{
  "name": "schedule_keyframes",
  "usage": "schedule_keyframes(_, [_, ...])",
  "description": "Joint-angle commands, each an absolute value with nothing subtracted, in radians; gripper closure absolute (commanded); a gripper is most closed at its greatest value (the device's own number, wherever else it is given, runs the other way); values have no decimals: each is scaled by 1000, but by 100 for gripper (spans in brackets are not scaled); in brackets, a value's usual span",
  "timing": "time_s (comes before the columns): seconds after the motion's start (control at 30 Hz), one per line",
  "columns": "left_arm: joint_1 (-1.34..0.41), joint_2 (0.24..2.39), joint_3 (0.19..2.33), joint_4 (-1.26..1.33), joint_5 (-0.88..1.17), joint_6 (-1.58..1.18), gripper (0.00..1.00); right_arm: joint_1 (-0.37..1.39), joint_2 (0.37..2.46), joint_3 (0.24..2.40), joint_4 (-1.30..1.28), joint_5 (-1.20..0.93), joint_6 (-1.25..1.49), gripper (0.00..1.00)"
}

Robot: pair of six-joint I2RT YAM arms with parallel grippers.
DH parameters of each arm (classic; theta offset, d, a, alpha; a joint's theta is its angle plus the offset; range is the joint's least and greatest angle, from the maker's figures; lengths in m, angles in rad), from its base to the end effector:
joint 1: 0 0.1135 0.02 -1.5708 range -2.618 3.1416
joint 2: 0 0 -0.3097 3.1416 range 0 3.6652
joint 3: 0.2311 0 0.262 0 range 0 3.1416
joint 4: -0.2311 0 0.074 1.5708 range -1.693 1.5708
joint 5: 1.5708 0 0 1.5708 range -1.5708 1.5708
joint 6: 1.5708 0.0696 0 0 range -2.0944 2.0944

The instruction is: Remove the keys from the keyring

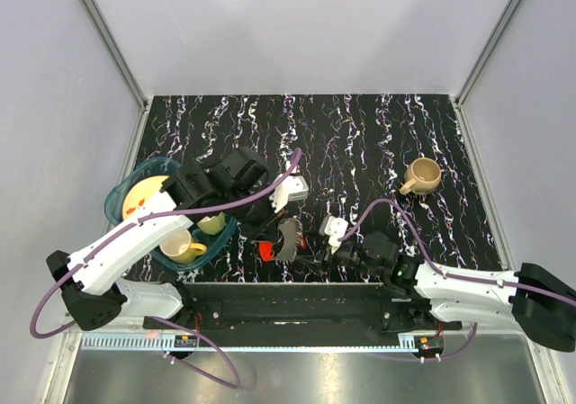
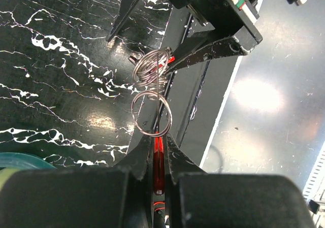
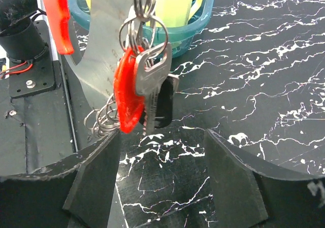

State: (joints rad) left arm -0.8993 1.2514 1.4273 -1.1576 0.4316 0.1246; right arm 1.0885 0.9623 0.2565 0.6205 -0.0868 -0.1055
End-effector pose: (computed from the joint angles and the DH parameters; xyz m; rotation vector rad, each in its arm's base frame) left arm 0.1263 -0.2057 0.3972 1.4430 2.2104 -0.8365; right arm 0.0961 0.1967 0.2356 -1.0235 1.3837 0.8110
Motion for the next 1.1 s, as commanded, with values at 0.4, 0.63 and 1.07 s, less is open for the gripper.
schedule_keyframes(0.4, [-904, 1253, 1433, -1097, 411, 94, 100, 1124, 950, 284, 736, 81, -155, 43])
schedule_keyframes(0.63, [-904, 1250, 1407, -1095, 385, 94, 100, 1126, 905, 278, 701, 89, -146, 52])
schedule_keyframes(1.07, [-904, 1236, 1390, -1077, 396, 89, 100, 1126, 907, 295, 686, 52, -143, 64])
